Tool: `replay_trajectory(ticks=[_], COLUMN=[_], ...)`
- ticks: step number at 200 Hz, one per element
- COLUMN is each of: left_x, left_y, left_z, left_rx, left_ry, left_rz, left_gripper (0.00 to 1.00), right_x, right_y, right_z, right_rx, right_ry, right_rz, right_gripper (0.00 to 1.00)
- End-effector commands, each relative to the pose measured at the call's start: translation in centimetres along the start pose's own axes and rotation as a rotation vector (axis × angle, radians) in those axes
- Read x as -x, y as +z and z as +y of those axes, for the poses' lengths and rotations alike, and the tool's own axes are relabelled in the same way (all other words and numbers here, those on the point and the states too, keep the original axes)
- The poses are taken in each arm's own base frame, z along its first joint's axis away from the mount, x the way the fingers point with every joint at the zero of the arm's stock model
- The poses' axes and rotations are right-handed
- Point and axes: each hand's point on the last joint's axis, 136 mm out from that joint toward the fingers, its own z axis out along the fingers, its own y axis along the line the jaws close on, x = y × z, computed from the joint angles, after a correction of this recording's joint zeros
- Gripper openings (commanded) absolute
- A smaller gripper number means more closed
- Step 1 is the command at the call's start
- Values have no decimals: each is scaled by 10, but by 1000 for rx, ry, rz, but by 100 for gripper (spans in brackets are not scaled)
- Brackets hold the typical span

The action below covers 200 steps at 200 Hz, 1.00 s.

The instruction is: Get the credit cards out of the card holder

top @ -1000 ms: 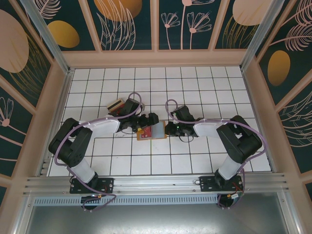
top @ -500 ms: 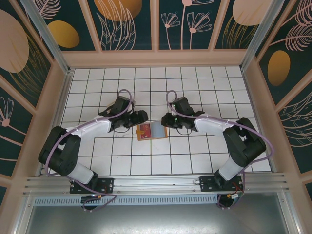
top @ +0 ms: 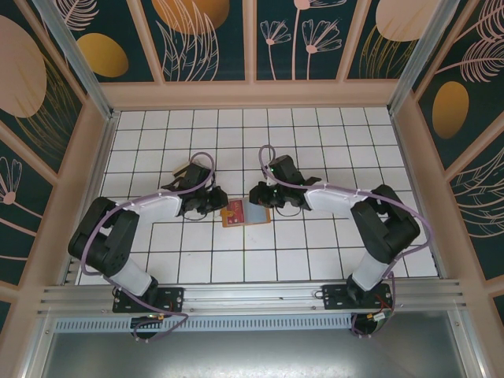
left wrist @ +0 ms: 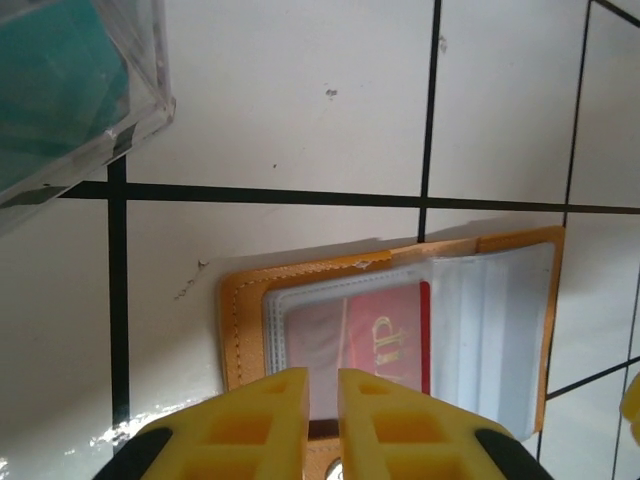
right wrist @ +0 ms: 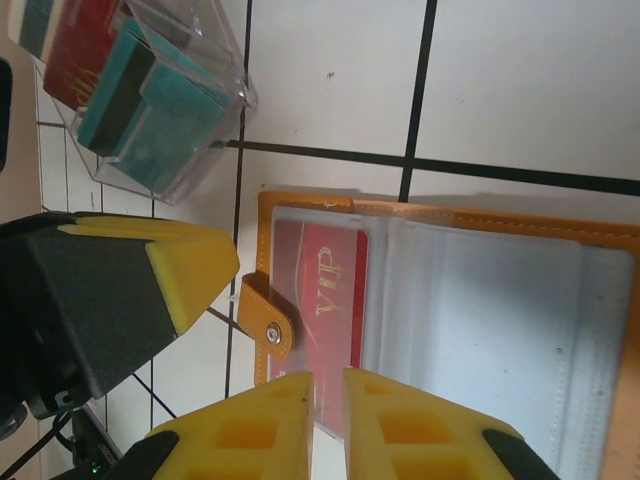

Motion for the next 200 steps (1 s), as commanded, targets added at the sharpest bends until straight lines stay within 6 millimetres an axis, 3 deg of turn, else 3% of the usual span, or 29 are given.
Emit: replay_trajectory(ticks=[1,78,152,200], left_x=[-6,-22,-22,-13], left_y=[7,17,20,4], left_z=[6,15,13,6], left_rx=[6,-2,-11,-6], left_ry=[5,-18,-25,-10], left_rz=[21,71,74,33], left_gripper=[16,15,16,21], right_x=[4,-2,-10,-9], right_y=[8,30,39,37], right_z=[17,10,-4,-5], right_rx=[50,55,35,24], right_ry=[-5,34,67,60], right_rz=[12,67,105,95], right_gripper=[16,19,18,18])
